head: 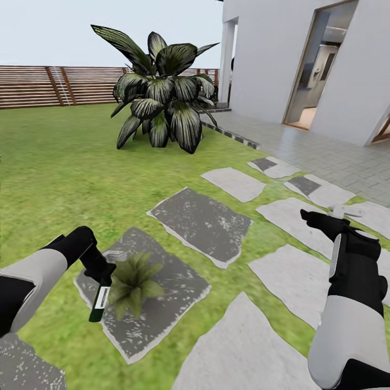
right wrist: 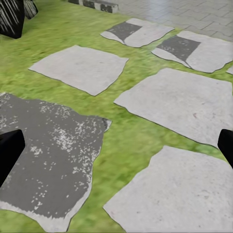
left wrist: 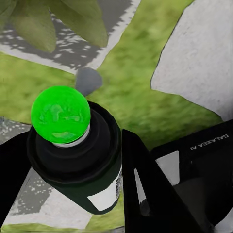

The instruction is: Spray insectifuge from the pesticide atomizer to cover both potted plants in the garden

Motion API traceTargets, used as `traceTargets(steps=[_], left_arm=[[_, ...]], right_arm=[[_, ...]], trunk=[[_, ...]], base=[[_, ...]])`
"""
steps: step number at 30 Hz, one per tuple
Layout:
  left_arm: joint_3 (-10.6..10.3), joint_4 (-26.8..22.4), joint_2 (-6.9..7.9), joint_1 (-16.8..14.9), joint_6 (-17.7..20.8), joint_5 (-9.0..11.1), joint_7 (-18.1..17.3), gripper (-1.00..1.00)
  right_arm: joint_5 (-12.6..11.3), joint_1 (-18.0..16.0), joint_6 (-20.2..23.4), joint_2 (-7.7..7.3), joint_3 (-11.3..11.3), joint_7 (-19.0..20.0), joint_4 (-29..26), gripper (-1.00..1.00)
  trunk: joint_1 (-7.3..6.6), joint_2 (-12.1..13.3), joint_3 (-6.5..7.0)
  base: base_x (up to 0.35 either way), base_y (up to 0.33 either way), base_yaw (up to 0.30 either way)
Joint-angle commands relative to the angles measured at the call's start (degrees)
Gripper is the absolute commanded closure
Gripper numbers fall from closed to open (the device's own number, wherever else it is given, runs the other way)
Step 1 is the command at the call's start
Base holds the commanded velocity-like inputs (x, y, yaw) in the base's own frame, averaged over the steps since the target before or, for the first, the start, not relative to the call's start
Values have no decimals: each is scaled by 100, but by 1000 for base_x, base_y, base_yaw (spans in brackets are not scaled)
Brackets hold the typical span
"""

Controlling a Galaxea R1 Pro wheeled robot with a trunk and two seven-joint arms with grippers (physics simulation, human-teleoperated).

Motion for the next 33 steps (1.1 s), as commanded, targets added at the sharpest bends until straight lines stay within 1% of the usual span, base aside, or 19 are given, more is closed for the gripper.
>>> traceTargets(steps=[1,4,7,8,11,13,15,18,20,24,33], left_arm=[[-32,-14,1,4,33,-58,-51,100],[-244,-15,-11,8,33,-58,-48,100],[-375,-22,-22,8,32,-58,-38,100],[-486,-23,-24,8,32,-58,-39,100],[-727,-24,-30,9,34,-54,-41,100],[-818,-25,-33,9,35,-57,-36,100],[-1071,-25,-34,9,34,-57,-37,100],[-1542,-25,-34,9,33,-51,-40,100],[-1652,-25,-34,9,35,-50,-41,100],[-1692,-25,-34,9,35,-49,-44,100],[-1645,-25,-34,9,36,-41,-58,100]], right_arm=[[60,-6,20,2,-9,54,-9,-100],[60,-6,20,2,-8,53,-9,-100],[60,-6,20,2,-4,52,-9,-100],[60,-6,20,2,-4,52,-9,-100],[60,-6,19,3,-6,53,-9,-100],[60,-6,20,2,-5,54,-9,-100],[60,-6,20,2,-2,53,-9,-100],[60,-6,20,2,-1,53,-9,-100],[60,-6,20,2,-1,51,-9,-100],[60,-6,20,2,-2,50,-9,-100],[60,-6,20,2,-1,51,-2,-100]], trunk=[[1,-2,-5],[1,-2,-5],[1,-2,-5],[1,-2,-5],[1,-2,-5],[1,-2,-5],[1,-2,-5],[1,-2,-5],[1,-2,-5],[1,-2,-5],[1,-2,-5]], base=[[162,180,0],[84,87,0],[18,19,0],[6,6,0],[2,2,0],[0,0,0],[0,0,0],[0,0,0],[0,0,0],[0,0,0],[0,0,0]])
